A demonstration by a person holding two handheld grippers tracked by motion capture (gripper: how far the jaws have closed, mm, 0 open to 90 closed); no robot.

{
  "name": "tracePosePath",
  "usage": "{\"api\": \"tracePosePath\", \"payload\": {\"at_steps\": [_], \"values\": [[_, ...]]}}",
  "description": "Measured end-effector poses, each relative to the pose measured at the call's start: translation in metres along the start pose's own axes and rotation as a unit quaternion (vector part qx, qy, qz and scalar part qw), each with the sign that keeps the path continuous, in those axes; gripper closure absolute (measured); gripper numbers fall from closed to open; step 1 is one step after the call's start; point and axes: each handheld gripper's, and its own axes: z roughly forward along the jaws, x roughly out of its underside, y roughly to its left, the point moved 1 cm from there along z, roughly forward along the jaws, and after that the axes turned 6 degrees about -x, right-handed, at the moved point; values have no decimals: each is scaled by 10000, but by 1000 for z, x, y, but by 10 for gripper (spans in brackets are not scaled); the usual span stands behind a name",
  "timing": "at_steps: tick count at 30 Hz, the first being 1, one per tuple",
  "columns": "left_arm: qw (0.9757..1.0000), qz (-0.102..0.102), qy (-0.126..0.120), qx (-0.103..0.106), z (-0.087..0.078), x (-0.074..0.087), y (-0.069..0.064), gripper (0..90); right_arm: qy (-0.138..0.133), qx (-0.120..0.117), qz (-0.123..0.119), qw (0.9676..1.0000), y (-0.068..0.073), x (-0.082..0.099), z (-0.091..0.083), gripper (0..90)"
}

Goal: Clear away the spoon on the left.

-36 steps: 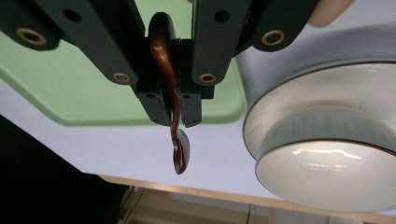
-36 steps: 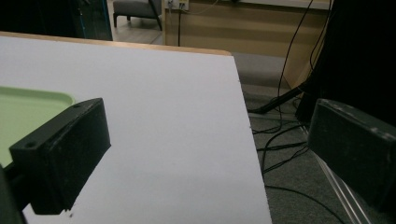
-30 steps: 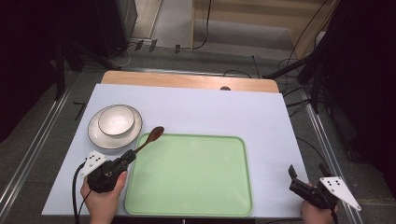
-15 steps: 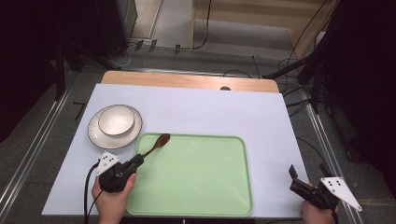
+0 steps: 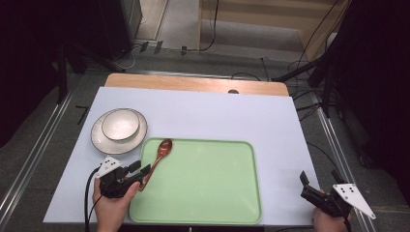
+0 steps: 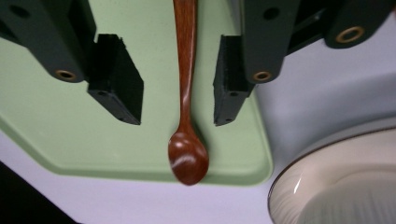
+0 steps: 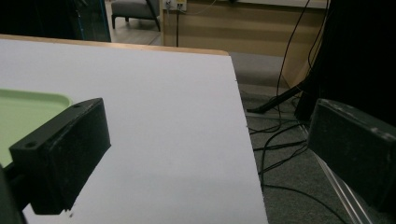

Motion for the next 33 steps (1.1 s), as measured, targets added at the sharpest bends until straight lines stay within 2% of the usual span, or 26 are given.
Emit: {"api": "tracePosePath", "payload": {"at_steps": [1,2,3,4,5,6,8,9,10,11,12,13,14,19,20,21,23,24,25,28,30,33], "values": [[9999,14,-3,101,1,-2,0,574,0,0,0,10000,0,0,0,0],[9995,132,61,292,5,-7,-2,722,7,-6,-21,10000,0,0,0,0],[9995,132,61,292,5,-7,-2,821,7,-6,-21,10000,0,0,0,0],[9992,194,98,348,8,-10,-4,885,7,6,-41,10000,0,0,2,0],[9987,248,155,427,17,-17,-8,900,7,-2,-31,10000,1,0,2,0],[9983,296,202,460,22,-21,-11,900,14,6,-41,10000,1,0,2,0],[9968,453,447,484,35,-26,-17,900,16,-15,-72,10000,2,0,2,0],[9968,453,447,484,35,-26,-17,900,16,-15,-72,10000,2,0,2,0],[9955,538,597,508,41,-28,-20,900,15,-1,-68,10000,2,0,2,0],[9928,644,891,469,55,-29,-25,900,16,14,-41,10000,1,0,2,0],[9928,644,891,469,55,-29,-25,900,17,15,-42,10000,0,1,2,0],[9917,654,972,529,60,-30,-26,900,17,15,-42,10000,0,1,2,0],[9906,678,1094,463,69,-31,-29,900,26,29,-5,10000,-1,1,2,0],[9911,591,1113,431,78,-37,-33,900,18,46,-23,10000,-1,1,2,0],[9904,524,1148,563,83,-39,-33,898,38,38,-19,10000,0,1,2,0],[9904,524,1148,563,83,-39,-33,895,41,41,-29,10000,0,1,2,0],[9914,433,1177,375,87,-39,-29,900,40,26,-46,10000,0,1,2,0],[9914,433,1177,375,87,-39,-29,900,40,26,-46,10000,0,1,2,0],[9919,357,1182,284,86,-40,-25,900,43,22,-52,10000,0,1,2,0],[9929,216,1157,179,85,-41,-19,900,41,28,-42,10000,0,1,2,0],[9922,246,1218,103,85,-41,-16,900,46,24,-51,10000,1,1,2,0],[9925,185,1209,31,84,-42,-12,900,42,11,-77,10000,0,1,2,0]]}}
